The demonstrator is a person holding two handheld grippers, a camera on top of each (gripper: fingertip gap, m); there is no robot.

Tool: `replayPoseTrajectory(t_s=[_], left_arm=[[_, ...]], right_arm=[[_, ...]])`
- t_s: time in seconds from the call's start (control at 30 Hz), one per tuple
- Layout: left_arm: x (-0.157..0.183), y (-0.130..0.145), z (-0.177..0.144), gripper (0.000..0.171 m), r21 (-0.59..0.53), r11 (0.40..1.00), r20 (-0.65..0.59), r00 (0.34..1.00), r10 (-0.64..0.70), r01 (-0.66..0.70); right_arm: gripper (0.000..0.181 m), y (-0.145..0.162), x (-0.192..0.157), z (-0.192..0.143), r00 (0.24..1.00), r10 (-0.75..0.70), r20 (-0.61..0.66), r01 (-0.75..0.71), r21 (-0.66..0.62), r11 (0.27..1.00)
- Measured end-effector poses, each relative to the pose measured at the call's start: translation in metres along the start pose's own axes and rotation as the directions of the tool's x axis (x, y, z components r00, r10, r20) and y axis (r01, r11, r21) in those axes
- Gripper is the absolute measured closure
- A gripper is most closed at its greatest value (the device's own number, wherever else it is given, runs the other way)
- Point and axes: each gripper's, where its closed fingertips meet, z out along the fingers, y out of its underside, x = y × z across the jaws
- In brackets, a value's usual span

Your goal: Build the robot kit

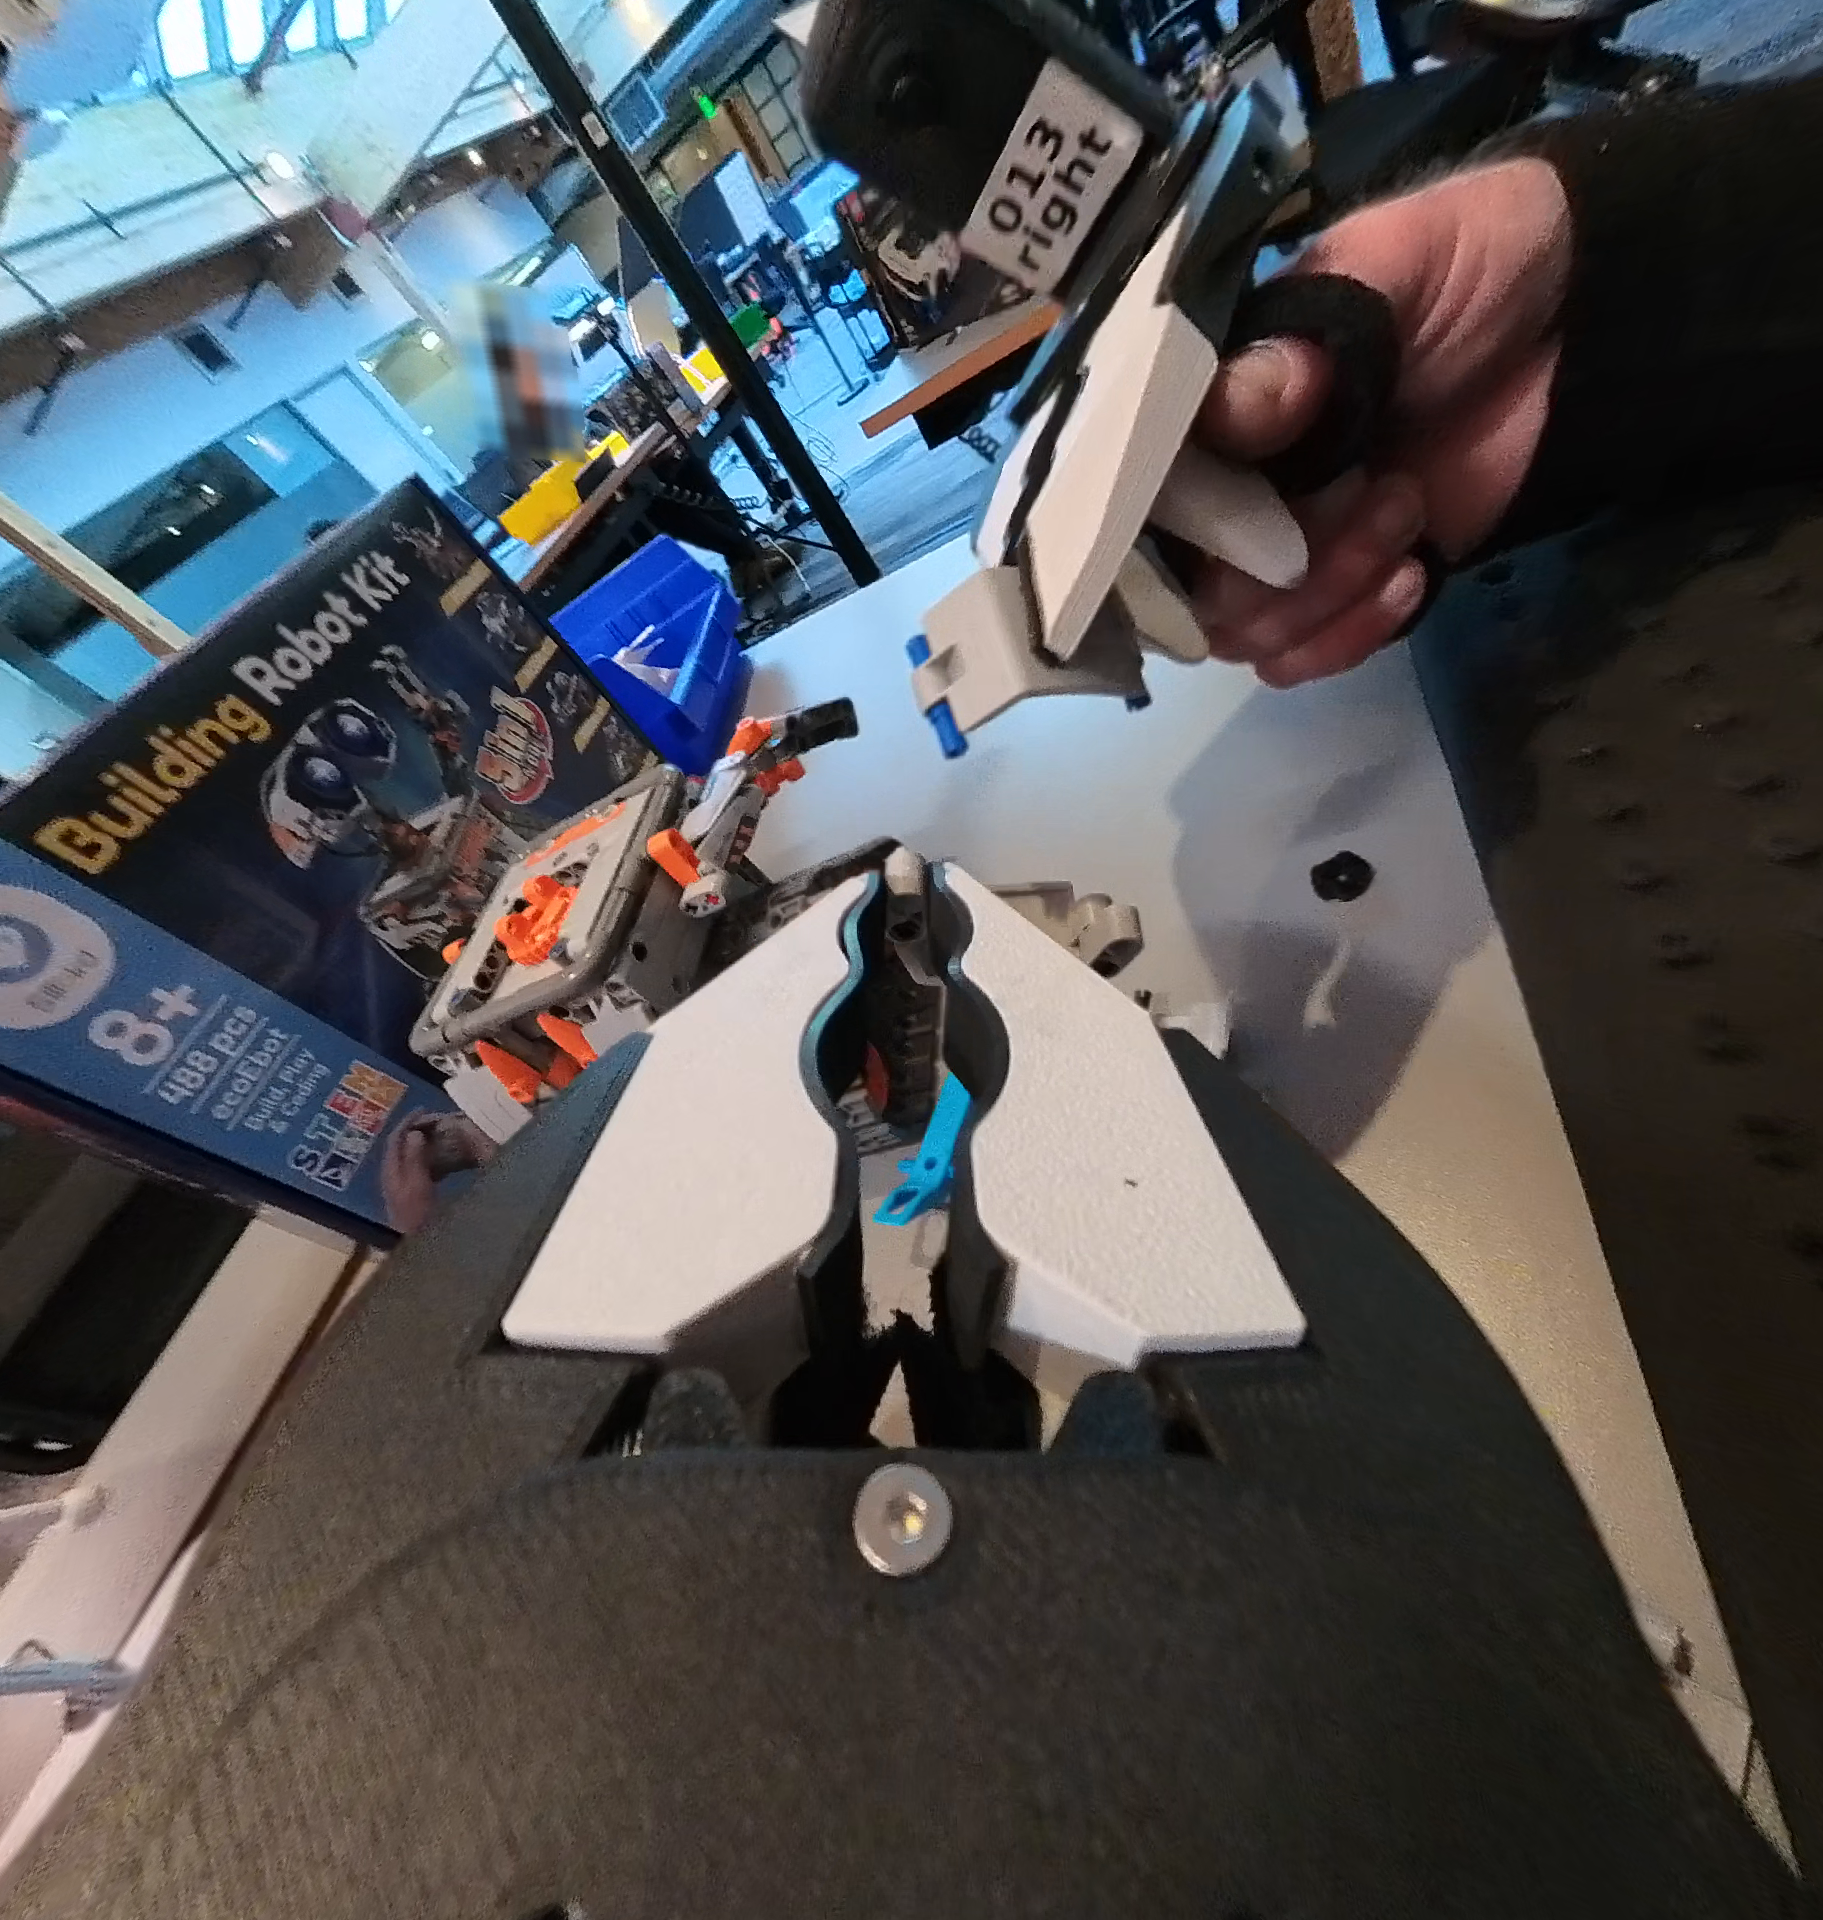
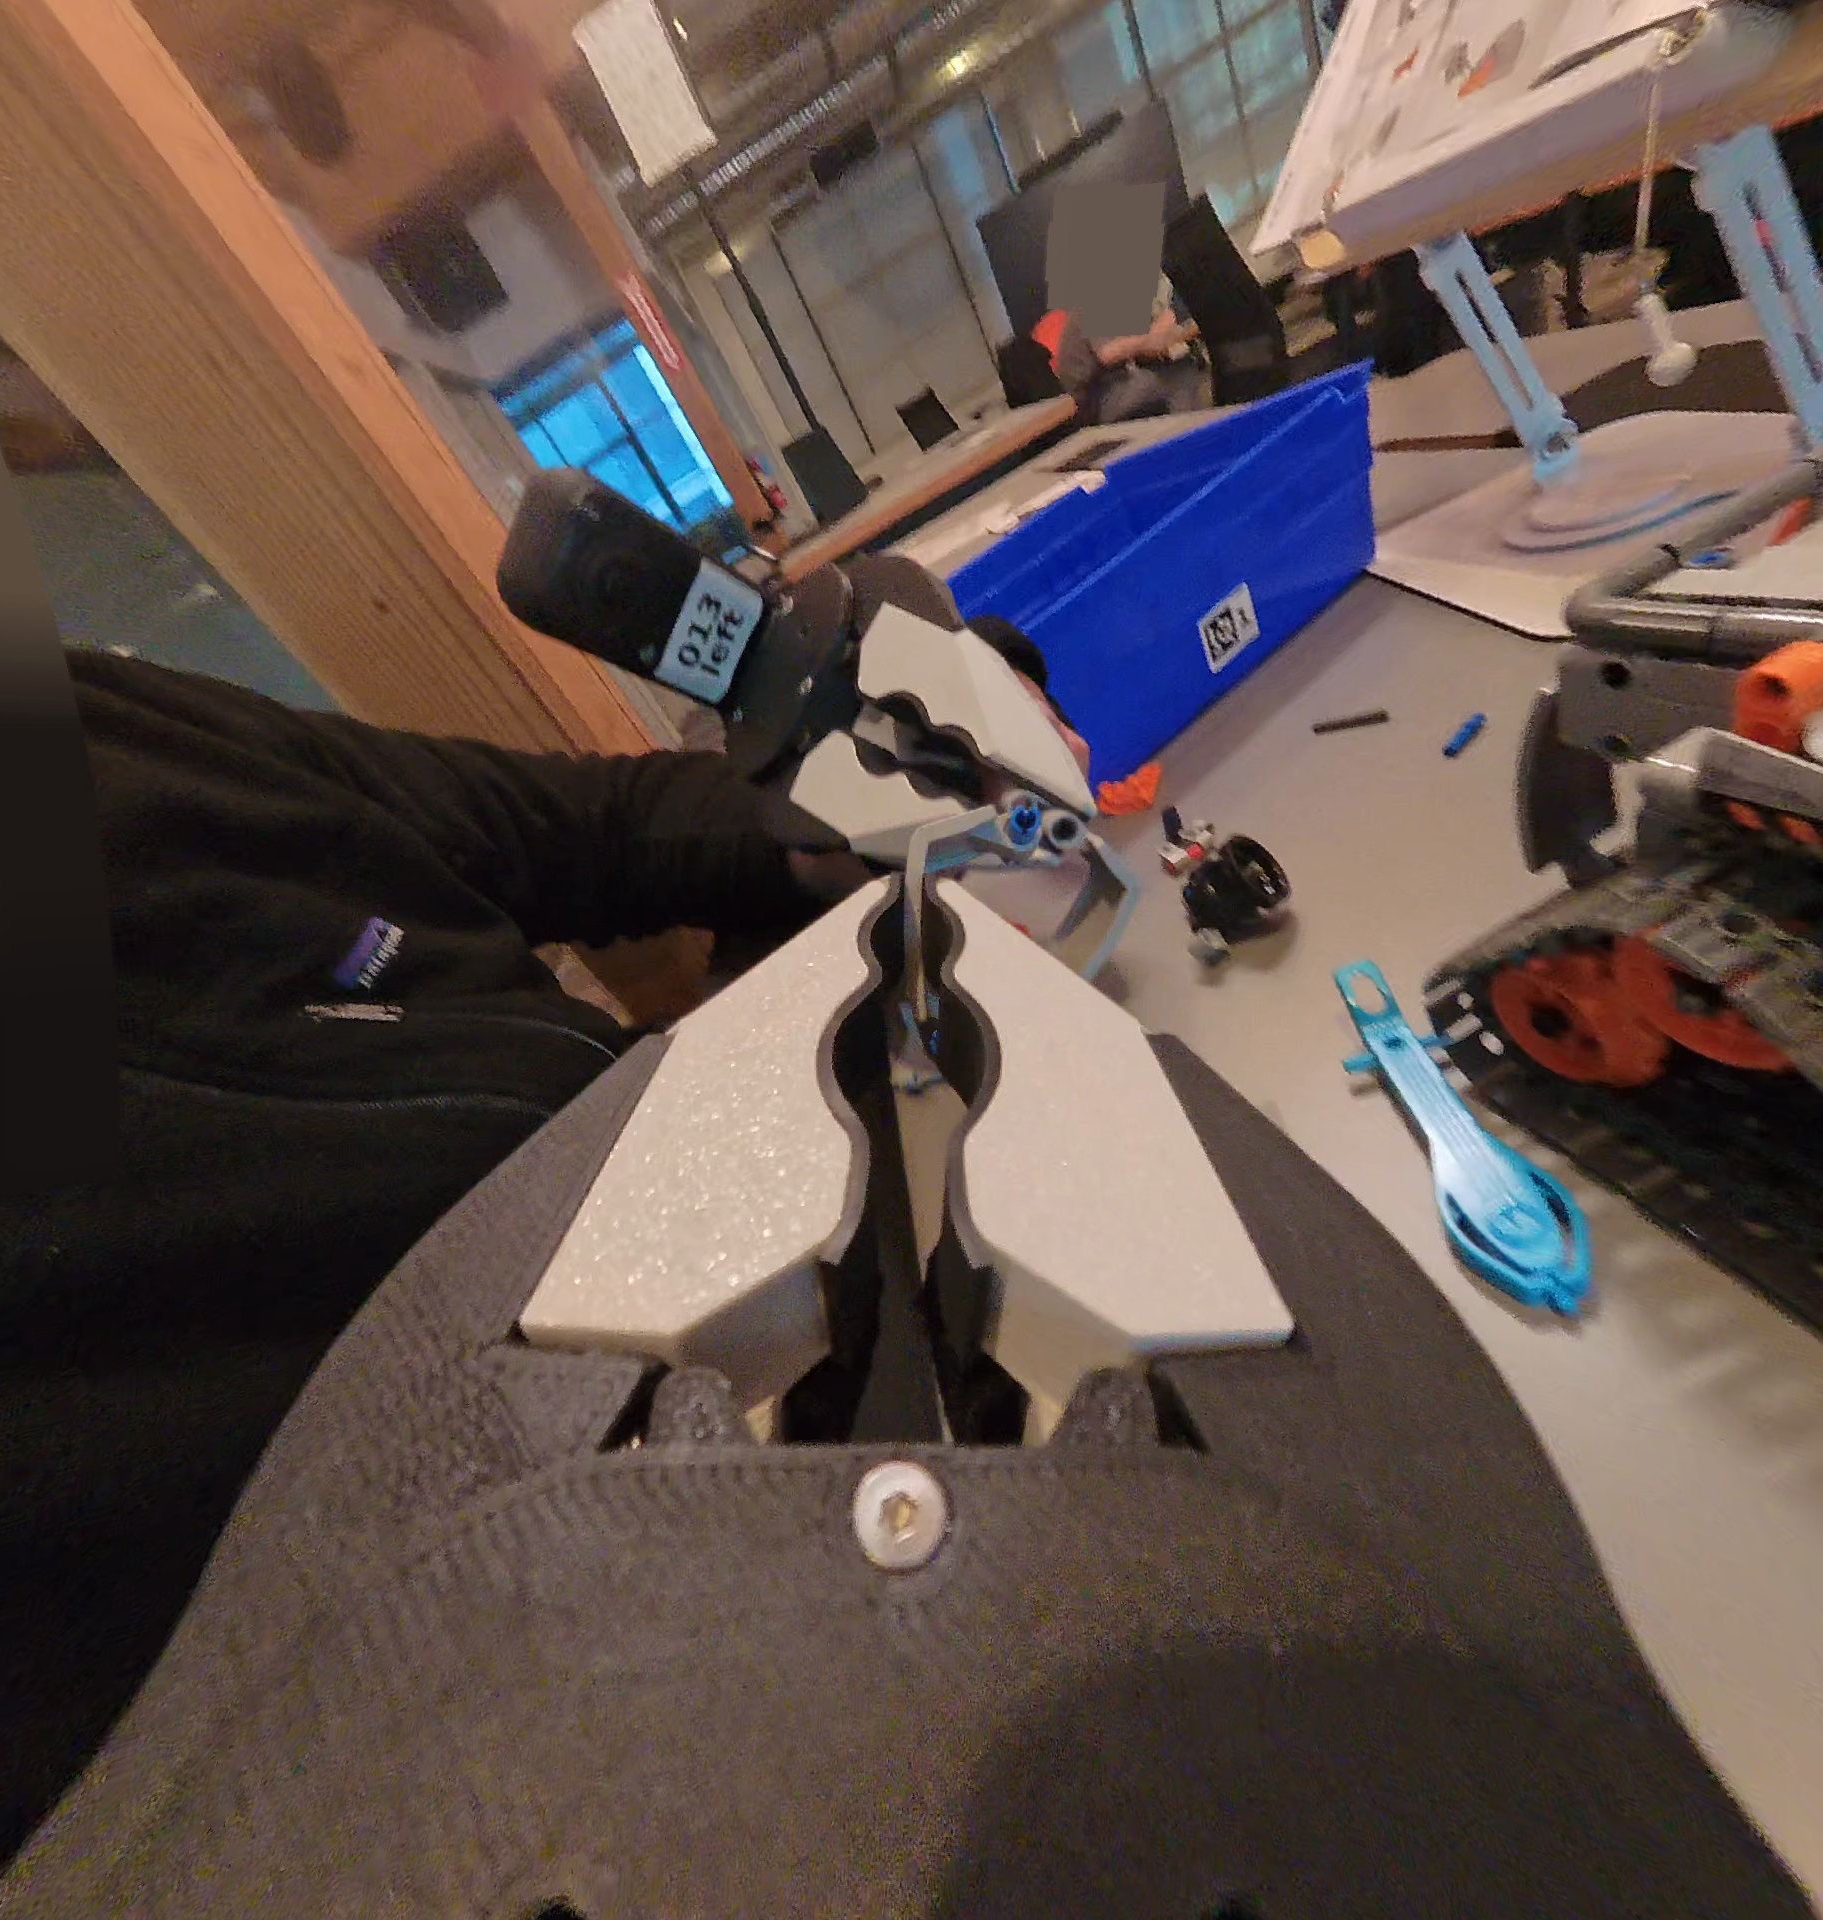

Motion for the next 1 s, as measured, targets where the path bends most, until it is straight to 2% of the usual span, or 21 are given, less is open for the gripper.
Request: replayPoseTrajectory(t_s=[0.17,0.43,0.77,1.0], left_arm=[[-0.001,-0.007,-0.002,0.167,-0.004,0.997,0.053,0.995,0.08,-0.08],[-0.005,-0.02,-0.01,0.166,0.019,0.991,0.108,0.986,0.13,-0.133],[-0.011,-0.029,-0.016,0.167,0.043,0.987,0.16,0.976,0.145,-0.153],[-0.014,-0.037,-0.021,0.167,0.063,0.981,0.19,0.968,0.166,-0.181]], right_arm=[[0.181,-0.005,-0.007,0.02,0.996,0.034,0.078,-0.039,0.074,0.997],[0.181,-0.013,-0.01,0.022,0.989,0.036,0.142,-0.058,0.158,0.986],[0.181,-0.018,-0.019,0.027,0.985,0.009,0.175,-0.046,0.207,0.977],[0.181,-0.023,-0.024,0.032,0.988,-0.08,0.129,0.049,0.229,0.972]])
